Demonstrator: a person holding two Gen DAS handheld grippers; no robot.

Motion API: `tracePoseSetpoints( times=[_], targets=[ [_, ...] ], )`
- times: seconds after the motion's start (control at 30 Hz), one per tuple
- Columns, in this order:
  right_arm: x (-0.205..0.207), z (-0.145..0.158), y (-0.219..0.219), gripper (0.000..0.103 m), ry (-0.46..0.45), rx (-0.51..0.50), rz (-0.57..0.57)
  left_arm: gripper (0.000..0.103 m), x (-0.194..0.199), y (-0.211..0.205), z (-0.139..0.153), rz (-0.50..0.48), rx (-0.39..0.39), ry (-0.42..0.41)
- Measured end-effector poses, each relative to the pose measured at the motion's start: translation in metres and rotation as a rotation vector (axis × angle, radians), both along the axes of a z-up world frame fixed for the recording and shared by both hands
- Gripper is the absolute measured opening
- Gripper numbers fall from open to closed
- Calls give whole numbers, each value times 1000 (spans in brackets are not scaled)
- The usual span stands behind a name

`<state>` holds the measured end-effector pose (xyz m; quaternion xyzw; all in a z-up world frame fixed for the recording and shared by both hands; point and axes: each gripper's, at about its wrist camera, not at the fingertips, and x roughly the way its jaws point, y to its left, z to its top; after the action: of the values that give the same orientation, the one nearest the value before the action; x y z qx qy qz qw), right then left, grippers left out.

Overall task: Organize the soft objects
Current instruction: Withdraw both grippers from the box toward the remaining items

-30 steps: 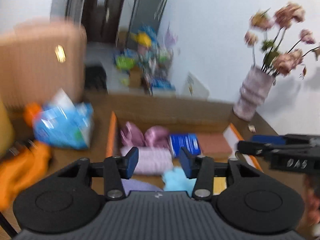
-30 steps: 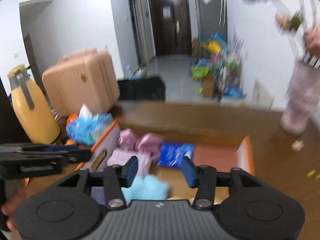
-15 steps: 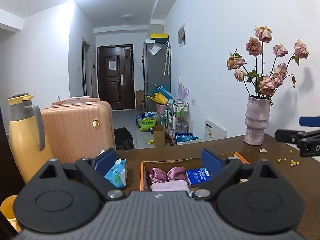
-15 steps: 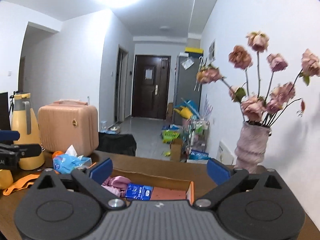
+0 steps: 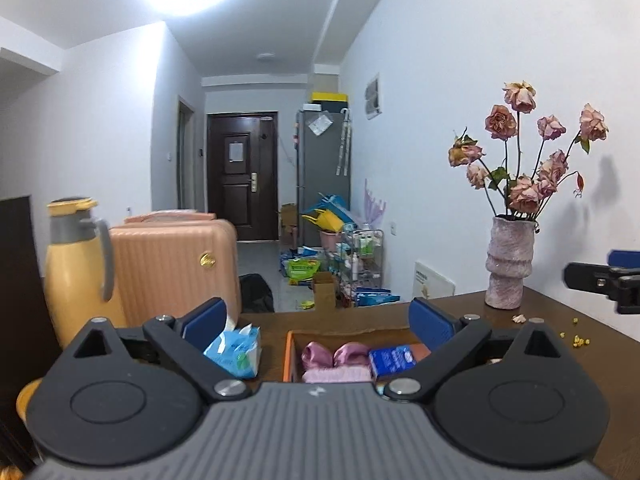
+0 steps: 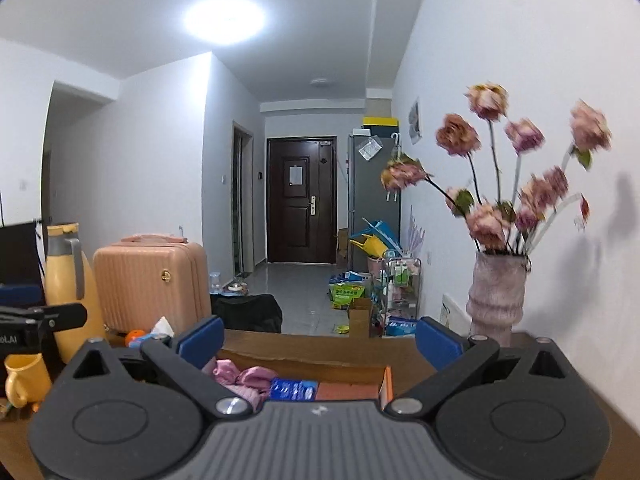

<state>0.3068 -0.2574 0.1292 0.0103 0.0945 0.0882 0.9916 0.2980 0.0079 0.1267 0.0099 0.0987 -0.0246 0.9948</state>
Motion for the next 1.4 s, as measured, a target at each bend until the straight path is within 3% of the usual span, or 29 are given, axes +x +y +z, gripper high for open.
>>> tracePoseSetpoints(
  times=[0.13, 0.37, 0.47, 0.63, 1.03, 1.17, 1.33, 1.4],
  targets=[
    [-44, -37, -9, 103, -14, 34, -17, 103, -41, 5, -30, -15, -25, -21],
    [-126, -98, -10, 103, -19, -97, -7, 103, -109, 4, -89, -13, -7, 22],
    [-156, -116, -14, 103, 23, -77, 16, 103, -133, 10, -111, -13, -25, 71],
    [-185, -140, -15, 103, 75, -59, 23, 103, -144, 9, -128, -6, 31, 139],
    [-161, -148, -38, 100, 124, 12, 0, 103, -112, -38, -126, -80, 60, 161],
    [-138, -153, -56, 90, 184, 50, -14, 103, -90, -58, -133, -127, 42, 217],
    [-99, -157, -84, 81, 260, 90, -59, 102, -56, -100, -141, -187, 68, 217],
    [-83, -159, -93, 73, 281, 92, -69, 98, -39, -119, -145, -226, 51, 239]
  ],
)
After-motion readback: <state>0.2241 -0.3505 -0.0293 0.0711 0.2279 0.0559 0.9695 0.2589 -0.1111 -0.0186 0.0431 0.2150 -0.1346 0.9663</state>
